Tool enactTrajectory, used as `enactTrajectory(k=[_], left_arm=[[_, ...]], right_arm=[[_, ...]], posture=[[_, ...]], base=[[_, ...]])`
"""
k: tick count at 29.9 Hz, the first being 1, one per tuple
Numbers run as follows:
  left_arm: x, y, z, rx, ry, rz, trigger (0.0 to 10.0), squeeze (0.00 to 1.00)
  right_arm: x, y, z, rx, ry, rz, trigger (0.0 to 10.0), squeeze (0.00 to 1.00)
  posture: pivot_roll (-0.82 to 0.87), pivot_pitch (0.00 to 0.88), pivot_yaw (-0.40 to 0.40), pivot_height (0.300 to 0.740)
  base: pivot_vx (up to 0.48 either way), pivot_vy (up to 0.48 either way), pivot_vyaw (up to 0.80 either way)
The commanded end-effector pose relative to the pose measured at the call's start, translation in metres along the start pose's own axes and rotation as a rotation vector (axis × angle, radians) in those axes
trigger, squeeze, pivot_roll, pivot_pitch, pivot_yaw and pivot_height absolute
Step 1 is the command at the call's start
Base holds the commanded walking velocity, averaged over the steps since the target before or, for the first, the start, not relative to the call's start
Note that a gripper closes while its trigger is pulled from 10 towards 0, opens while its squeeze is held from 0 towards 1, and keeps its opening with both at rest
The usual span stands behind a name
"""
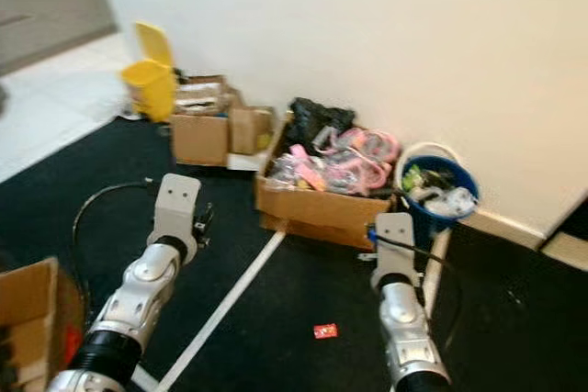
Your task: Picking trash to rubbish bin
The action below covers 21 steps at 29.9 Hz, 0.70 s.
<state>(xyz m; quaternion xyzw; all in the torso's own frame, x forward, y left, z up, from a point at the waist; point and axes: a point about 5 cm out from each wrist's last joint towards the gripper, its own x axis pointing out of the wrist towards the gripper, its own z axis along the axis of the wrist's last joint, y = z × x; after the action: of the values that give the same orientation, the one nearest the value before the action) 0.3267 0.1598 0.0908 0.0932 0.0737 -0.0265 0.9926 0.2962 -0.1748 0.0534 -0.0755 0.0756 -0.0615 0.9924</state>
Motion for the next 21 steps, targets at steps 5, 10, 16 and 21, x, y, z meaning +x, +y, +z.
enactTrajectory(k=[5,10,16,21], left_arm=[[-0.0012,0.0001,-0.0058,0.006,0.022,0.004,10.0,0.00],[-0.0012,0.0002,-0.0068,0.007,0.027,0.006,10.0,0.00],[-0.0011,0.0001,-0.0068,0.007,0.027,0.004,10.0,0.00],[-0.0012,0.0014,-0.0070,0.008,0.029,0.006,10.0,0.00]], right_arm=[[0.0002,-0.0020,-0.0037,-0.022,0.015,0.006,10.0,0.00],[-0.0010,-0.0029,-0.0050,-0.022,0.019,0.003,10.0,0.00],[-0.0036,-0.0063,-0.0098,-0.015,0.034,-0.014,10.0,0.00],[-0.0036,-0.0084,-0.0104,-0.011,0.038,-0.022,10.0,0.00]], posture=[[-0.03,0.045,0.046,0.740],[-0.03,0.050,0.049,0.740],[-0.03,0.054,0.050,0.740],[-0.03,0.060,0.050,0.740]], base=[[0.000,0.000,-0.80],[0.000,0.000,-0.80],[0.000,0.000,-0.80],[0.000,0.000,-0.80]])
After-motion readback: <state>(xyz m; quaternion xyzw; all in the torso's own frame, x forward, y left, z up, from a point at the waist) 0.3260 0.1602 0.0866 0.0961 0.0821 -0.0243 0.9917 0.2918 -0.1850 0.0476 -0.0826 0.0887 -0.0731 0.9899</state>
